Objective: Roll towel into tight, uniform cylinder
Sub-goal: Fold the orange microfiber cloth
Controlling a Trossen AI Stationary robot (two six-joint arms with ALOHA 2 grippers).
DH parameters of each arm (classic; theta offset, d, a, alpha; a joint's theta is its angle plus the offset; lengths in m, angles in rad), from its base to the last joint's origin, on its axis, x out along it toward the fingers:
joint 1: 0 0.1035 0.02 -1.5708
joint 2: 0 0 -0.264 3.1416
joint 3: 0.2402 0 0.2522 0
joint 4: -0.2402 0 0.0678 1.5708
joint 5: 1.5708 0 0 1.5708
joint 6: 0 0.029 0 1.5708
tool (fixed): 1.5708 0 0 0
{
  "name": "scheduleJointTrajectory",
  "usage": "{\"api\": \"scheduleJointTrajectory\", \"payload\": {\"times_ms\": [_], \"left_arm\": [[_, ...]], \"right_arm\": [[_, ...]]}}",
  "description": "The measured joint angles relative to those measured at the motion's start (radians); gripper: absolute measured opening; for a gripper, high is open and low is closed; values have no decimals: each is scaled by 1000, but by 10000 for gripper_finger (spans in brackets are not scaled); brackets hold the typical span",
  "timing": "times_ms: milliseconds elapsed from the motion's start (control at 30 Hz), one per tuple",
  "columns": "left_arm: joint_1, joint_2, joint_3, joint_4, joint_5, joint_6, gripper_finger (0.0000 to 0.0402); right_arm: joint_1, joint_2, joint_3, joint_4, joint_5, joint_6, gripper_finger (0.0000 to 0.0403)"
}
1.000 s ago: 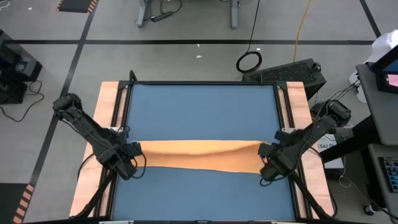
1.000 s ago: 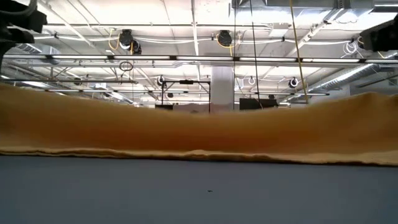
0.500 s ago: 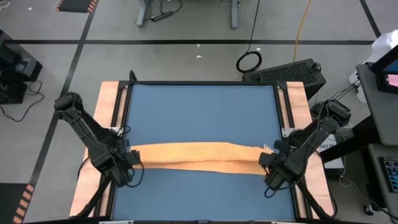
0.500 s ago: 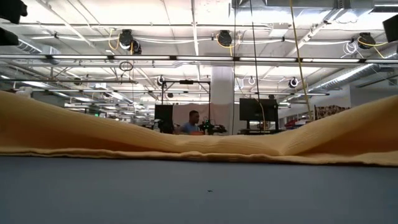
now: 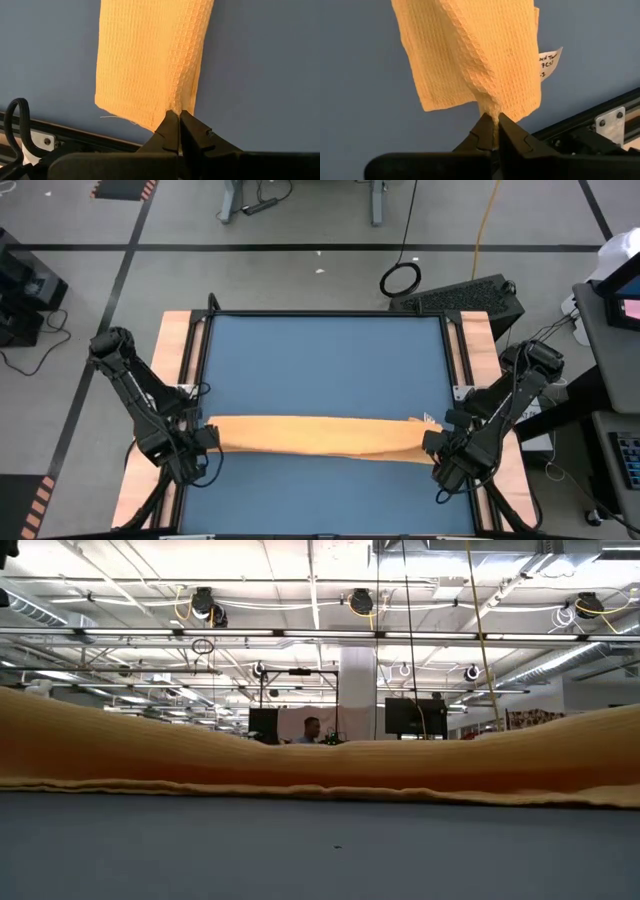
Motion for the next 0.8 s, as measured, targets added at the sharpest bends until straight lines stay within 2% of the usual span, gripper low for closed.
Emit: {"api": "scheduleJointTrajectory", "payload": {"times_ms": [233,567,700,800], "left_arm": [[-11,9,0,0,-72,-1,2],[-10,61,0,0,-61,-1,2],[-10,73,0,0,-60,-1,5],[-10,74,0,0,-59,-1,9]], "right_arm": [[19,0,0,42,-21,12,0],[19,0,-7,122,-28,-13,0],[19,0,-58,195,-96,-14,0],[24,0,-101,248,-105,-5,0]]}}
